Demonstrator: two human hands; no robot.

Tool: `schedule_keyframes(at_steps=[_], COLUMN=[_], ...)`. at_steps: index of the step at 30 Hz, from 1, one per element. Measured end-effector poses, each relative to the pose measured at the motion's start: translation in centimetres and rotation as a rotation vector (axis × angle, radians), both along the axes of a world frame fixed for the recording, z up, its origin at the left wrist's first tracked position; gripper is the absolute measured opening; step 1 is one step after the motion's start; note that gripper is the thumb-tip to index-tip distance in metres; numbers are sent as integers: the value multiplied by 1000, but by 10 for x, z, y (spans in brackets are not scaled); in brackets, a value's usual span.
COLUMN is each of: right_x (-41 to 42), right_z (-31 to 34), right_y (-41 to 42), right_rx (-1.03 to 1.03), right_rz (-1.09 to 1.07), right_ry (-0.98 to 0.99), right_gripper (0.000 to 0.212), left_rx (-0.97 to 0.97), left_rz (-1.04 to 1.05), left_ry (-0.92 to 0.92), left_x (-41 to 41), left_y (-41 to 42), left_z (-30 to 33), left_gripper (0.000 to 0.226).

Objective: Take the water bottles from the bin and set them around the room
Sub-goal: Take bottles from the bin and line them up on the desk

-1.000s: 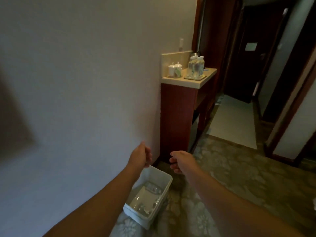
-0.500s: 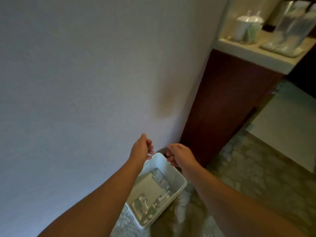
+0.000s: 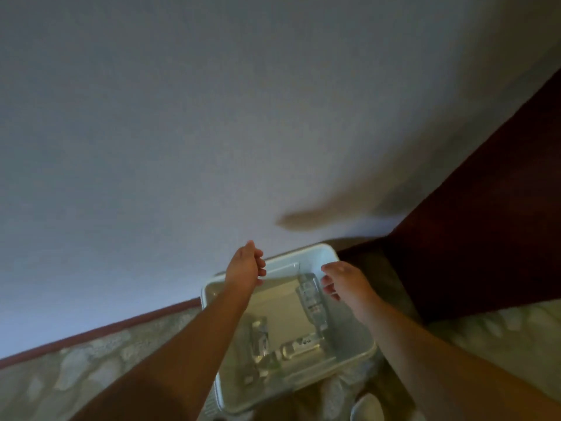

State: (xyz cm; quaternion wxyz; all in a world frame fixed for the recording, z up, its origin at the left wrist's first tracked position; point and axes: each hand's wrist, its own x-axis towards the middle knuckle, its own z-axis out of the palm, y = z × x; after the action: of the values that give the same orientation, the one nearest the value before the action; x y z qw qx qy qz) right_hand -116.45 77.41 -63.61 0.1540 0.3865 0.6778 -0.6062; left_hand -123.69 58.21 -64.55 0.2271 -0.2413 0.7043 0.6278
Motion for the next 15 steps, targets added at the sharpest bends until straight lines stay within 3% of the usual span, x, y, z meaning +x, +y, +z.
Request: schedule_keyframes(at_steps=[7, 12, 15], right_x=[-7, -6, -2], right_z=[-230, -351, -401], right_y=[-4, -5, 0], right_rx=[28, 339, 411], right_rz=[403, 1020, 1280], right_ry=[-137, -226, -357], right_gripper=[18, 38, 53], left_rx=[-118, -360, -513], left_rz=[-101, -463, -776], left_ry=[-197, -354, -428], left_x=[30, 55, 71], left_y=[-2, -19, -20], left_z=[-235, -343, -377], left_gripper=[25, 30, 39])
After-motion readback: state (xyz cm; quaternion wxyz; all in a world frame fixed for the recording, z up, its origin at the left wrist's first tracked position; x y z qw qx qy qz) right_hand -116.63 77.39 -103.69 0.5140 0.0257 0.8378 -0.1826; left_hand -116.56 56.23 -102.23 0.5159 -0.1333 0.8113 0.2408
